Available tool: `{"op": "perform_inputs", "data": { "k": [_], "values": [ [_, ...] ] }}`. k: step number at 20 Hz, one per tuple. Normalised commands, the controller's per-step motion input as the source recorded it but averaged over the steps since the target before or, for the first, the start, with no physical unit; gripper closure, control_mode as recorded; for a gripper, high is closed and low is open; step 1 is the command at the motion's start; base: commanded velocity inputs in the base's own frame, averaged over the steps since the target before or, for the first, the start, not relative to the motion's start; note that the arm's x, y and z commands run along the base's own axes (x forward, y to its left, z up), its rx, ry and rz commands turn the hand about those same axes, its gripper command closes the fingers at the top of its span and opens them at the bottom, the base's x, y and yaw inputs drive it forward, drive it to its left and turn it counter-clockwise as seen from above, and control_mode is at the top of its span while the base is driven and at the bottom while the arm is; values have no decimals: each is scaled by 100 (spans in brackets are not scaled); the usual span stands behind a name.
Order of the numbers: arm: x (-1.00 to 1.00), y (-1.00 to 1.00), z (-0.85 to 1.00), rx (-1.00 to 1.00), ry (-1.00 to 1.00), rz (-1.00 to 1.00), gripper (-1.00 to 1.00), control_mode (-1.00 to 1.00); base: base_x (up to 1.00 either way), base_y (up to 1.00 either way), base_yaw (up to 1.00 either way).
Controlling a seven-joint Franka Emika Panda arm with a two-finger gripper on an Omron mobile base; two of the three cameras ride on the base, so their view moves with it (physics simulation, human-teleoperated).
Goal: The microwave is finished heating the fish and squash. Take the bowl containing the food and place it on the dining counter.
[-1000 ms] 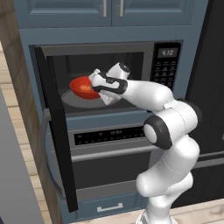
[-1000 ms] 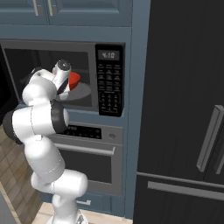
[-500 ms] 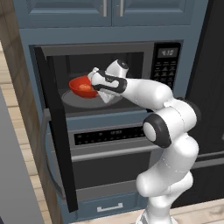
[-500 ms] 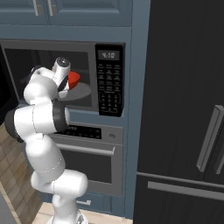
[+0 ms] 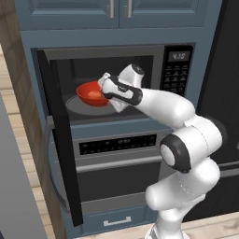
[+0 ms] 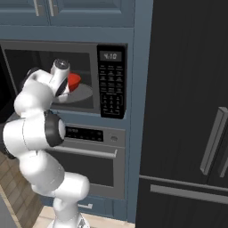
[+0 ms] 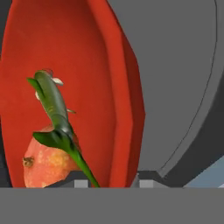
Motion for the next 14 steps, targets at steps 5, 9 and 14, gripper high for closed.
{"op": "perform_inputs", "data": {
  "k": [5,9,14],
  "values": [
    [-100,-27,18,3,-27,-2,100,-100,0,0,0],
    [-100,-24,54,5,-10,-8,100,-100,0,0,0],
    [-100,-29,88,2,6,-11,100,-100,0,0,0]
  ]
}}
